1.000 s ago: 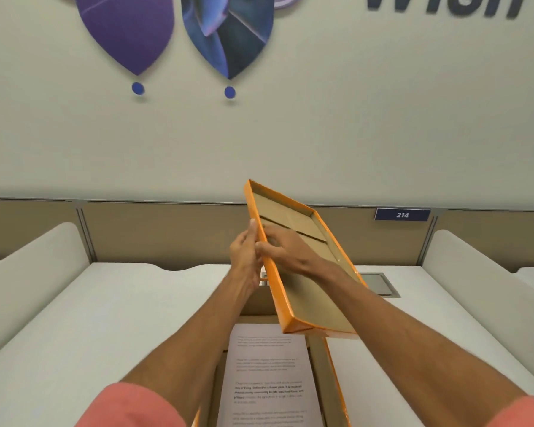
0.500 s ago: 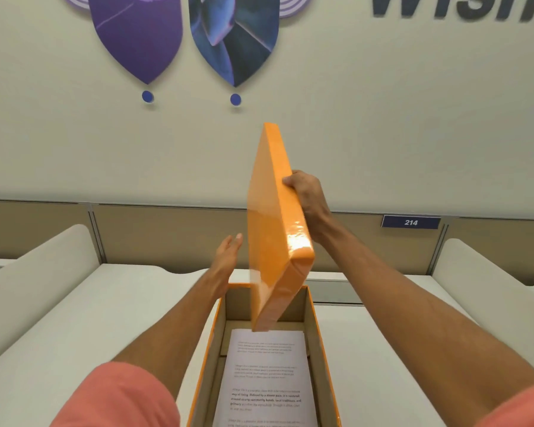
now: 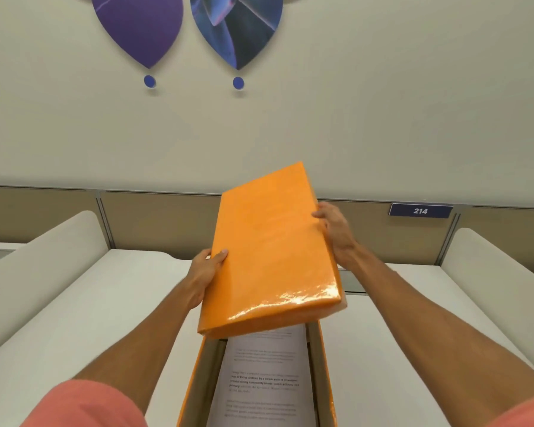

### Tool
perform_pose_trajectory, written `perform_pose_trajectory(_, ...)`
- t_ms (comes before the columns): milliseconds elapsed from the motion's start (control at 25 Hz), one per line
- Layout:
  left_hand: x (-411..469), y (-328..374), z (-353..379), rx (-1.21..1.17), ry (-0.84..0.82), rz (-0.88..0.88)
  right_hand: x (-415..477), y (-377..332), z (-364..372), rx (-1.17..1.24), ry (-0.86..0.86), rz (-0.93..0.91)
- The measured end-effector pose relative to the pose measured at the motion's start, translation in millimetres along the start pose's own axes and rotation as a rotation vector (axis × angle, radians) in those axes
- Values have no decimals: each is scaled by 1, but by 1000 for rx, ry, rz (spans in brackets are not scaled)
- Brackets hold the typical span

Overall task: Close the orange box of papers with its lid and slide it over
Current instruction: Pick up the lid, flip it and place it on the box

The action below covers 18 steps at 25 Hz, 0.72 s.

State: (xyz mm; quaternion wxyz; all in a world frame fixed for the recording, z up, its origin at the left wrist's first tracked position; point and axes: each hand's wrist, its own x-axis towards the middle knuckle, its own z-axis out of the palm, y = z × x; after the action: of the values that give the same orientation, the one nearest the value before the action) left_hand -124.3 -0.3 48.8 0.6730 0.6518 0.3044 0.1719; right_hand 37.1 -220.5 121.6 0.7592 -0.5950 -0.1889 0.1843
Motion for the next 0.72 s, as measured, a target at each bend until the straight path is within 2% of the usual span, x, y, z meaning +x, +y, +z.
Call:
perform_pose_trajectory(80, -5, -7, -3, 119, 46, -1, -2, 26, -9, -164, 36, 39)
perform_pose_trajectory(200, -17, -23, -5, 203, 75, -49, -14, 65, -19, -303, -6, 89)
perform_pose_trajectory(400, -32, -53, -13, 304, 47, -163, -45, 116, -28, -381, -55, 190)
perform_pose_trajectory(720, -30, -85, -13, 420, -48, -271, -76, 154, -36, -410, 36, 286)
